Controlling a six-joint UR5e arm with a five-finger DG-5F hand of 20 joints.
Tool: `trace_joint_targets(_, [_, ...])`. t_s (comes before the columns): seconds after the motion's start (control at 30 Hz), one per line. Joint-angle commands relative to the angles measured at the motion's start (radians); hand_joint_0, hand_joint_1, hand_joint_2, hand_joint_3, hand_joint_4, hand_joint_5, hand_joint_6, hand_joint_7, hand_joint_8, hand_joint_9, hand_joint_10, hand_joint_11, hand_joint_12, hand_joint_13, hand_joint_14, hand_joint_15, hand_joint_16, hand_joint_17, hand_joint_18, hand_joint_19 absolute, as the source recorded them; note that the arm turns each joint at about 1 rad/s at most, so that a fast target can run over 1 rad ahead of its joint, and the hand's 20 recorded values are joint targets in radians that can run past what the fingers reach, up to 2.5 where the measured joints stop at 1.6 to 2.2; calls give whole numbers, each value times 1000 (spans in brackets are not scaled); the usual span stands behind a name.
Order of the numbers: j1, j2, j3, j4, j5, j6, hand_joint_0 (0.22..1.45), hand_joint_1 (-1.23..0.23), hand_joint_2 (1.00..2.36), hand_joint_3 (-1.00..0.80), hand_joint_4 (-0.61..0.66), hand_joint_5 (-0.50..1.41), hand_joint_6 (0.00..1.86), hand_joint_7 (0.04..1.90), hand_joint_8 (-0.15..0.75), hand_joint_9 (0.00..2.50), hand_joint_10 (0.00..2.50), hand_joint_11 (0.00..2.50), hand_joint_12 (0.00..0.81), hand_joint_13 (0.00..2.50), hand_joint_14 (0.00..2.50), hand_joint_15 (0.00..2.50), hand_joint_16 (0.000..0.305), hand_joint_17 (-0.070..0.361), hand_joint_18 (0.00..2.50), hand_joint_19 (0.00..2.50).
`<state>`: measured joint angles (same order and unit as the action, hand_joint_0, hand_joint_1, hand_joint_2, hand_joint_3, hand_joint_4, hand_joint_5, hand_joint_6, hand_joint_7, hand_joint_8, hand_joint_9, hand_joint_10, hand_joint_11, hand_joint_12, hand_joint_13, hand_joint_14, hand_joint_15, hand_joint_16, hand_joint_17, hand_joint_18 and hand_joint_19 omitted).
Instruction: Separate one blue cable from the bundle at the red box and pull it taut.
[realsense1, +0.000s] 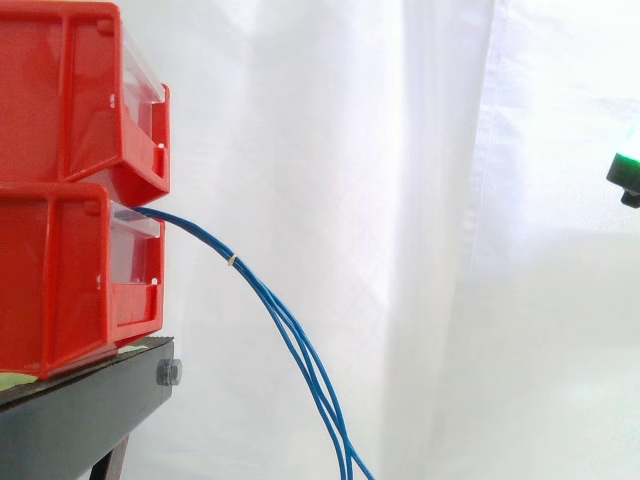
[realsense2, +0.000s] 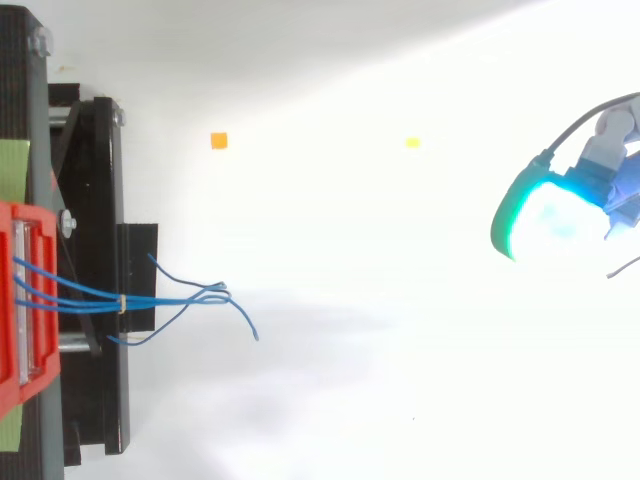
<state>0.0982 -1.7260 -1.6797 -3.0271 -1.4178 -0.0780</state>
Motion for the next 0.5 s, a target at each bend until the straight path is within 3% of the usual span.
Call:
trace_joint_targets(0.0, [0, -1, 0, 7, 2, -54, 538, -590, 1000, -500, 318, -236, 502, 840, 383, 456, 7, 425, 420, 580, 10, 358, 55, 123, 664, 476])
trace_joint_targets(0.1, [0, -4, 0, 44, 13, -161, 539, -590, 1000, -500, 316, -236, 502, 839, 384, 463, 7, 427, 421, 580, 11, 359, 55, 123, 665, 476])
trace_joint_targets(0.13, [2, -9, 0, 80, 33, -227, 540, -589, 1000, -500, 317, -235, 502, 839, 384, 464, 7, 427, 421, 581, 10, 360, 55, 123, 665, 476])
trace_joint_targets(0.23, [2, -18, 0, 137, 69, -307, 542, -586, 1000, -500, 317, -235, 502, 841, 384, 466, 6, 428, 420, 582, 10, 360, 55, 123, 667, 476])
trace_joint_targets(0.4, [8, -55, 11, 195, 105, -327, 544, -584, 1000, -500, 316, -235, 502, 839, 385, 469, 9, 436, 421, 585, 12, 356, 54, 122, 669, 476])
trace_joint_targets(0.47, [9, -101, 48, 203, 108, -324, 544, -585, 1000, -500, 316, -234, 502, 841, 384, 471, 7, 429, 420, 586, 10, 357, 54, 123, 671, 475])
